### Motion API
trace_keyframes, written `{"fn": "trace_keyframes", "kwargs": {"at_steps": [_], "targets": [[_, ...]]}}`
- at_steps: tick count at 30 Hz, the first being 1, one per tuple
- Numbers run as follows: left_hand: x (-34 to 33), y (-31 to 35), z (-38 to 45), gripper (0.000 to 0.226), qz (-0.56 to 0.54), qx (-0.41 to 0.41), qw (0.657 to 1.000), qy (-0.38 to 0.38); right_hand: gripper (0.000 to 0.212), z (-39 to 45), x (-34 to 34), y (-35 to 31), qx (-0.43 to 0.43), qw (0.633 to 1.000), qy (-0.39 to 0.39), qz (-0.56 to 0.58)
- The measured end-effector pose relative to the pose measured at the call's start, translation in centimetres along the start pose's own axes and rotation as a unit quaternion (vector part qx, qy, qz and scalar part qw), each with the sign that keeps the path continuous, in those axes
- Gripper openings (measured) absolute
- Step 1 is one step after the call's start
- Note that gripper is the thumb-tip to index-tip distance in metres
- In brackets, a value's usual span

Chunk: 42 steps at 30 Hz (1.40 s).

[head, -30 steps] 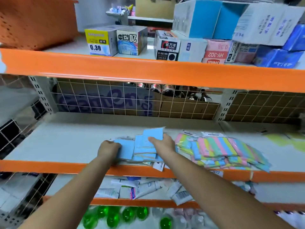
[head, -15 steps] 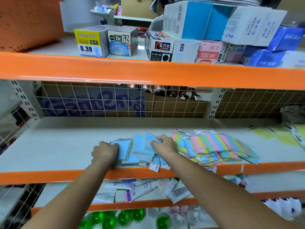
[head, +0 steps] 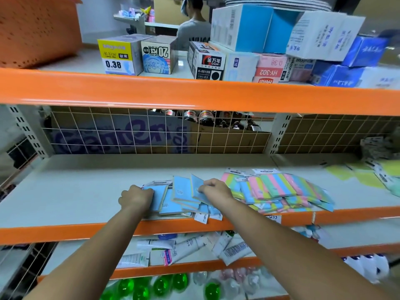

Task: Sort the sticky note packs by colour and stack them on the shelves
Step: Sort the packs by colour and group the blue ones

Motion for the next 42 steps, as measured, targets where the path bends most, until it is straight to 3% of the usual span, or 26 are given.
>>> {"fn": "trace_keyframes", "kwargs": {"at_steps": [5, 14, 25, 42], "targets": [[-0.1, 0.1, 0.2, 0.038, -0.003, 0.026, 1.000, 0.003, 0.026, -0.5, -0.7, -0.2, -0.003, 0.997, -0.015, 0.080], [-0.2, 0.6, 0.1, 0.041, 0.014, 0.029, 0.999, 0.006, 0.021, -0.4, 0.4, -0.1, -0.005, 0.999, 0.039, 0.005], [-0.1, 0.7, -0.6, 0.047, 0.007, 0.045, 0.999, 0.008, 0.045, -0.5, 0.6, 0.1, -0.012, 0.999, 0.028, -0.027], [0.2, 0.3, -1.7, 0.048, 0.022, 0.023, 0.999, -0.014, 0.048, -1.2, 1.1, 0.3, -0.006, 1.000, 0.005, -0.018]]}}
Point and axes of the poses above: each hand's wrist, its own z-axis towards the middle knuckle, its own x-axis out of the back of the hand, y = z × x, the point moved 4 cm from there along z, towards the middle knuckle, and after that the axes turned 7 degrees about z, right-handed, at the moved point
